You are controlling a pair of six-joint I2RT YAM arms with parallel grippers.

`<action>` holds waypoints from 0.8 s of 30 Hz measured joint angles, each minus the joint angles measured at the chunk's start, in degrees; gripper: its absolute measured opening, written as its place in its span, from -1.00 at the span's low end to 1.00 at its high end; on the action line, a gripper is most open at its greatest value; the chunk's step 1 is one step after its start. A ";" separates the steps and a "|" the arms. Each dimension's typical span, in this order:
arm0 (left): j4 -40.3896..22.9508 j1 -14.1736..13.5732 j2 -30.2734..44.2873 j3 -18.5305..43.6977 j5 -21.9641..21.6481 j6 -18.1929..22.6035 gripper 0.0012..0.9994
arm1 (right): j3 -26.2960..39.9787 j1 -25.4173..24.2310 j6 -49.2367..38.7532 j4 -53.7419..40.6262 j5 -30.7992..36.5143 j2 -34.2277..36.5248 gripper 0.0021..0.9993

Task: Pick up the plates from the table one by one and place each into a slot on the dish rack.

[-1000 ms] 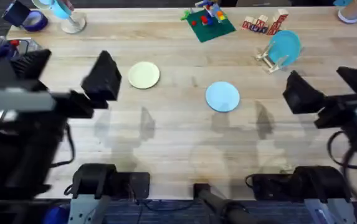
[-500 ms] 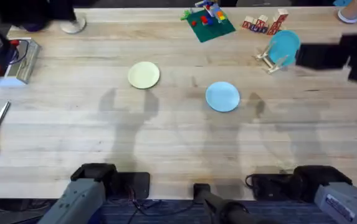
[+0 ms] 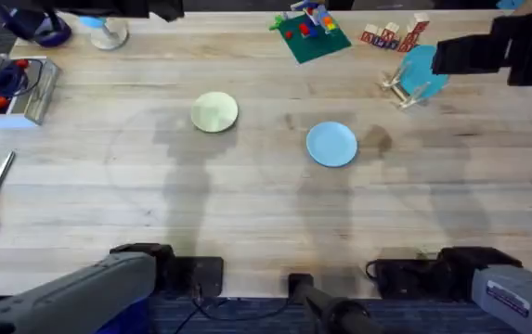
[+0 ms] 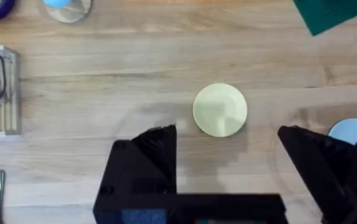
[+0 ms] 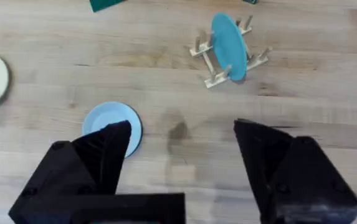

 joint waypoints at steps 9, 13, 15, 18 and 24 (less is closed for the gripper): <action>-1.69 0.00 2.47 0.09 2.81 -0.02 -0.70 | 0.11 0.00 0.00 -0.28 0.00 0.02 0.99; -3.03 0.00 2.49 0.13 6.75 0.22 -0.92 | 0.11 0.00 0.00 -0.28 -0.02 0.02 0.99; -3.14 0.00 2.49 0.13 9.08 0.20 -0.92 | 0.11 0.00 0.00 -0.28 0.00 0.02 0.99; -3.30 0.00 2.49 0.13 13.45 -0.37 -0.92 | 0.11 0.00 0.00 -0.28 0.00 0.02 0.99; -7.05 0.00 2.56 0.13 21.93 -3.30 -0.92 | 0.11 0.00 0.00 -0.28 0.00 0.02 0.99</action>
